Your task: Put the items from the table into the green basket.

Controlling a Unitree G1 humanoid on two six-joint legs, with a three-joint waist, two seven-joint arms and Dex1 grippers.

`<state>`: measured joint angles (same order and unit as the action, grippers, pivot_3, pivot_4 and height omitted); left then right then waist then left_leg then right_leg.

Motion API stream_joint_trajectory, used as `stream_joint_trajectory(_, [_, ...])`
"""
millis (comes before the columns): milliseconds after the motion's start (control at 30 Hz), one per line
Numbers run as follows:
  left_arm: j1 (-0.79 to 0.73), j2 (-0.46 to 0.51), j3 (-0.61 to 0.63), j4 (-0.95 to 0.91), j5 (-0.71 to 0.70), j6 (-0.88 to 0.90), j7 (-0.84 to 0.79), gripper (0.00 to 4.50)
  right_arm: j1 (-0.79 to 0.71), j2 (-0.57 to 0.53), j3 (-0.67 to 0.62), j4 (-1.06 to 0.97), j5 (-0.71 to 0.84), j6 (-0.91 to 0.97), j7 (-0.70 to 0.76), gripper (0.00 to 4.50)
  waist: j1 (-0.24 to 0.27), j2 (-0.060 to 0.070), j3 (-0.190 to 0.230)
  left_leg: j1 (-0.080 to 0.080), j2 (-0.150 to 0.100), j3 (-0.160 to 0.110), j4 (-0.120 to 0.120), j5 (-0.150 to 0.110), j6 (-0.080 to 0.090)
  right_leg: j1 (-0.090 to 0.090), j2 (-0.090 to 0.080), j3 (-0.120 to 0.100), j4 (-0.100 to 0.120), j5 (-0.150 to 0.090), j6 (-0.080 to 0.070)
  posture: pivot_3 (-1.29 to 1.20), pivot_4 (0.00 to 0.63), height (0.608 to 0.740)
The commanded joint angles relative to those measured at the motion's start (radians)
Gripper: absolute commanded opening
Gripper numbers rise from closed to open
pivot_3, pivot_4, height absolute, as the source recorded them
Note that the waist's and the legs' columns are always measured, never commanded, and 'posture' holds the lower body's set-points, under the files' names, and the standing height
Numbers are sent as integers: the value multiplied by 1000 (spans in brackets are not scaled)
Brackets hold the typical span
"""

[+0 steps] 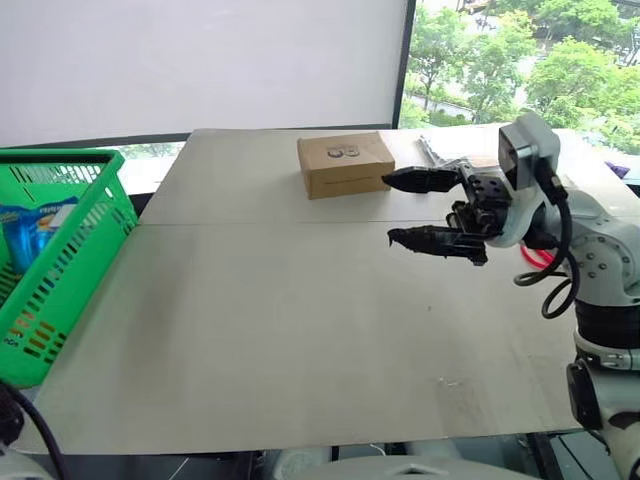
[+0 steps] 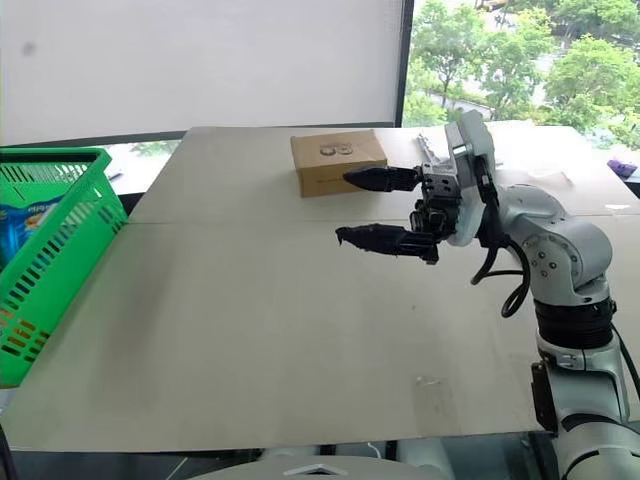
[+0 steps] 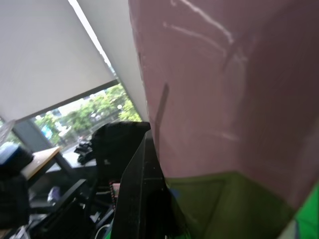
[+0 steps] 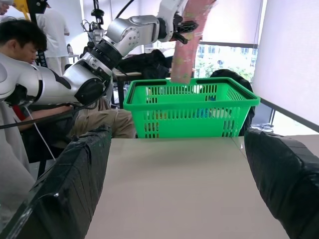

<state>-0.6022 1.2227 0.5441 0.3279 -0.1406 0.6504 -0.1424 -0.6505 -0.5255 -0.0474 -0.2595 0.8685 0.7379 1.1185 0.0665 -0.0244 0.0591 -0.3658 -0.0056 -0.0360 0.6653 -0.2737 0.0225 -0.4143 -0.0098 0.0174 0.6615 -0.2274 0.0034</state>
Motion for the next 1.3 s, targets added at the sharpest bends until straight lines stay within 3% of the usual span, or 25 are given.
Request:
stream_joint_trajectory(33, [16, 9, 93, 22, 46, -79, 67, 591, -6, 0, -13, -27, 16, -16, -9, 4500, 1, -1, -1, 0, 0, -1, 0, 0, 0, 0, -1, 0, 0, 0, 0, 157, 0, 724])
stream_joint_trajectory(300, [24, -36, 122, 19, 27, -116, 74, 4441, -15, 2, -2, -18, 8, -23, -7, 4500, 10, -6, -4, -1, -1, -3, 0, 0, 0, 0, -4, -2, 0, 0, 0, 157, 0, 724])
stream_joint_trajectory(633, [-64, -99, 88, -3, -16, -228, 53, 4477, -12, -2, 0, -15, 3, -30, -7, 4500, 12, -6, -4, -4, -2, -3, 0, 0, 0, -3, -5, -2, 0, 0, -1, 161, 0, 724])
stream_joint_trajectory(767, [-147, -220, 35, -142, -173, -288, -119, 4477, 4, -10, -3, -10, -11, -37, -14, 4500, 33, -8, -6, -6, -2, -3, 1, 0, -1, -3, -7, -3, 0, 1, -1, 159, 0, 724])
stream_joint_trajectory(900, [-127, -337, 20, -361, -392, -210, -268, 4477, 39, -23, -4, 25, -60, -70, -26, 4500, 34, -13, -11, -15, -3, -3, 3, 0, 0, -11, -8, -3, 0, 1, -1, 156, 0, 724])
stream_joint_trajectory(1100, [101, -416, -23, -618, -576, -35, -364, 4477, 156, -43, -9, 50, -179, -173, -64, 4500, 13, -10, -13, -18, -3, 2, 2, 0, 0, -17, -7, -1, 2, 2, 0, 147, 0, 724])
stream_joint_trajectory(1300, [480, -539, -213, -766, -442, -36, -307, 4477, 366, -33, -43, 141, -337, -374, -136, 4500, 10, -4, -17, -15, -3, 2, 2, 0, 0, -13, -7, 0, 3, 2, 0, 137, 0, 724])
